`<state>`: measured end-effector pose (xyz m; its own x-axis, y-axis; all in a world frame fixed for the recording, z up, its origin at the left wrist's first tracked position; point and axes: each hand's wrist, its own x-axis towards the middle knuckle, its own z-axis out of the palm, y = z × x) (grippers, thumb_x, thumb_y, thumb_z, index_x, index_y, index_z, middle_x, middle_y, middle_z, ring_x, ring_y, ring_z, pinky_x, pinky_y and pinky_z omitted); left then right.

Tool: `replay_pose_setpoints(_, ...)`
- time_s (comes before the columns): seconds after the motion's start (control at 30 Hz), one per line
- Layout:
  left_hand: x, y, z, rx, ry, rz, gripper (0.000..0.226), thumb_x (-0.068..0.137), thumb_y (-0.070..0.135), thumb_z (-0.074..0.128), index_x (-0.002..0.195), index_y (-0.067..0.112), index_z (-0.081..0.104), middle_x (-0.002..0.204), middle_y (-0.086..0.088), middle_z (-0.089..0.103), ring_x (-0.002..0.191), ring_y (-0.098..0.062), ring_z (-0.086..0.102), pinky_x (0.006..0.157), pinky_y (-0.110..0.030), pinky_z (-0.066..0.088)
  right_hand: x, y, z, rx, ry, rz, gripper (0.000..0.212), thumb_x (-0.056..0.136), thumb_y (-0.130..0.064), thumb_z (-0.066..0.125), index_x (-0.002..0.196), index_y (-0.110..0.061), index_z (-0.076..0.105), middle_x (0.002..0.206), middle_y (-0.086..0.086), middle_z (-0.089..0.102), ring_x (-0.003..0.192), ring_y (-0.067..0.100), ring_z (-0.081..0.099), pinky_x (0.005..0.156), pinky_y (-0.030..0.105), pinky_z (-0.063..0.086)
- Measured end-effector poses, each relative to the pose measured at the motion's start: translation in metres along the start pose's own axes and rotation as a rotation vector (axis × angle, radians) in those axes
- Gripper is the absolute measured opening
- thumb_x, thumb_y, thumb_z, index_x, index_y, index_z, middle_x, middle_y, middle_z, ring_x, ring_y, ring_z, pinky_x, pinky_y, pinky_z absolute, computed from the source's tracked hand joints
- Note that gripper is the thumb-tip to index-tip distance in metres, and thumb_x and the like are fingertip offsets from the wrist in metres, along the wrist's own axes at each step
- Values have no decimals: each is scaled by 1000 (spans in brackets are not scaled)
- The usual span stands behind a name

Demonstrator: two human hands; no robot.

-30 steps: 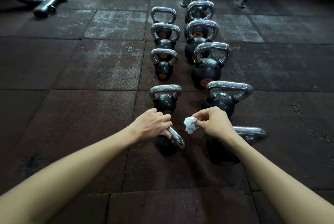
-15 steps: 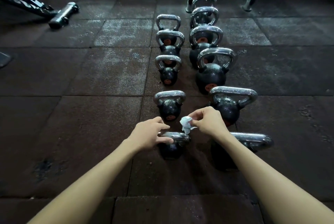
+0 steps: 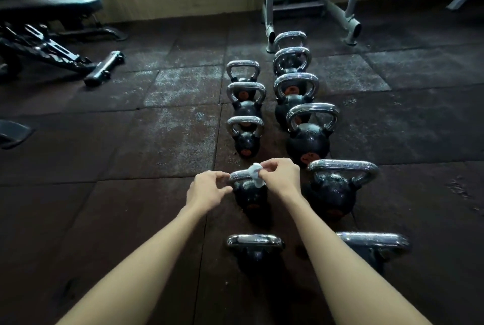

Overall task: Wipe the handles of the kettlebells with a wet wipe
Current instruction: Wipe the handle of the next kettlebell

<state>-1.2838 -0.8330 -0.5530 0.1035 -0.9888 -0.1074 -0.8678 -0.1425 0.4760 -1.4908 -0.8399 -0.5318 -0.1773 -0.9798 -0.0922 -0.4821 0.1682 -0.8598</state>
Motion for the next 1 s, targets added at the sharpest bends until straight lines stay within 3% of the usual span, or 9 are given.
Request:
replay_pose_setpoints(0.07,14,0,3,16,-11,56,49,81,50,82,127,41,69,125,15,68,117,-12,63,97,-31,53,3,12,0,-14,55,7,18,80,-18,75,96,-23,83,86,-8,77,88,8,71,77,15,49)
replay_pose_setpoints(0.2,54,-1,-1,36,-80,204,60,70,59,86,125,40,72,121,18,71,115,-9,66,98,-34,54,7,33,6,19,174,40,24,82,-20,80,105,-19,82,97,-3,80,79,-1,68,68,-4,43)
replay_pose_setpoints(0.4,98,-4,5,113,-268,359,37,72,53,85,108,48,77,112,14,74,110,-14,67,91,-33,55,18,20,51,15,288,47,17,82,-22,82,99,-22,84,91,-9,78,77,-12,64,67,-1,44)
replay_pose_setpoints(0.67,111,-23,18,8,-249,492,34,79,49,80,112,44,74,110,17,72,106,-11,67,84,-28,50,29,18,86,-135,446,152,18,80,-11,81,96,-16,84,94,1,79,79,8,68,70,-3,41)
replay_pose_setpoints(0.73,115,-24,18,-11,-276,492,34,78,51,79,111,45,74,107,18,70,105,-12,66,84,-30,51,30,14,88,-192,469,136,20,79,-9,80,97,-16,83,94,1,79,85,14,71,76,4,46)
replay_pose_setpoints(0.83,121,-28,20,-82,-306,452,33,74,56,79,106,46,75,99,19,71,99,-9,68,80,-29,52,27,11,104,-352,444,1,25,79,-6,79,98,-22,83,88,-1,76,84,23,68,81,32,55)
replay_pose_setpoints(1.0,122,-29,19,-106,-332,418,36,71,59,79,105,50,75,103,18,71,100,-12,68,83,-32,53,29,15,105,-432,496,-5,21,81,-12,81,97,-25,83,82,-3,72,75,24,60,74,40,56)
